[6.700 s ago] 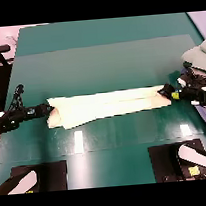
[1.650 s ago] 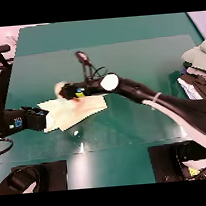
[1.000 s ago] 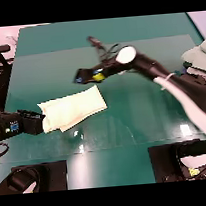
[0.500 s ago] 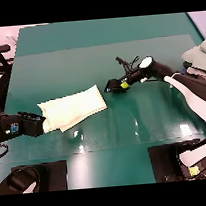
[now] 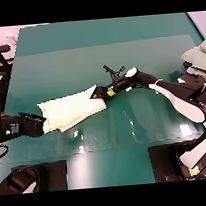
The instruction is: Fold the shirts.
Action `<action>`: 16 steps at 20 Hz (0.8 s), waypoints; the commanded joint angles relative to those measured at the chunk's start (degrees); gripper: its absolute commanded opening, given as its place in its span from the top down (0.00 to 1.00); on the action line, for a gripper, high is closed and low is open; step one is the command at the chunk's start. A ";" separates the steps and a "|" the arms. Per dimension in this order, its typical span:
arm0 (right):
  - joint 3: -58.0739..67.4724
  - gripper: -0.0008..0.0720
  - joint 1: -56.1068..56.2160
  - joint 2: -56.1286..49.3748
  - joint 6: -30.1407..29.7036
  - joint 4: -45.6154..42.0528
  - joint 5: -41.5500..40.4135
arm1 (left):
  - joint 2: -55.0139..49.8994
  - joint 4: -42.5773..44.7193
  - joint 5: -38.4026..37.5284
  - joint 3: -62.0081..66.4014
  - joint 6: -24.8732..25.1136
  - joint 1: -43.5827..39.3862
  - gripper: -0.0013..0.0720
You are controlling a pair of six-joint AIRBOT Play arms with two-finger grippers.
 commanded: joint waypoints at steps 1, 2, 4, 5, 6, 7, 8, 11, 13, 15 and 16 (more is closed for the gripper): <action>0.09 0.61 2.19 0.37 0.09 2.82 -1.84 | 0.04 -0.28 -0.98 0.07 0.02 0.04 0.95; 0.09 0.96 2.23 1.44 0.15 2.91 -2.10 | 0.04 -0.50 -1.16 0.07 0.02 0.04 0.95; 0.20 0.96 2.10 4.68 0.70 2.95 -3.15 | 0.04 -0.96 -1.18 0.07 0.00 0.04 0.95; 1.11 0.97 1.62 6.84 0.98 2.93 -3.13 | 0.04 -1.11 -1.18 0.07 0.00 0.04 0.95; 2.71 0.97 0.96 9.01 1.81 2.89 -3.15 | 0.04 -1.11 -1.16 0.07 -0.02 0.04 0.95; 5.05 0.97 0.00 11.26 3.45 2.56 -3.19 | 0.04 -1.11 -1.18 0.07 0.00 0.04 0.95; 8.28 0.97 -1.64 13.75 5.77 2.45 -3.37 | 0.04 -1.16 -1.29 0.07 -0.02 0.04 0.95; 19.04 0.97 -8.94 20.70 11.82 0.79 -5.62 | 0.04 -1.55 -1.64 0.07 -0.44 0.04 0.95; 25.49 0.97 -15.67 24.44 22.16 -9.31 -7.26 | 0.04 -1.57 -2.19 0.07 -1.42 0.04 0.95; 29.92 0.97 -23.37 27.78 32.61 -20.59 -6.82 | 0.04 -1.73 -2.75 0.07 -1.57 0.04 0.95; 32.22 0.97 -28.09 29.14 37.35 -25.33 -5.57 | 0.04 -1.77 -2.86 0.07 -2.05 0.04 0.95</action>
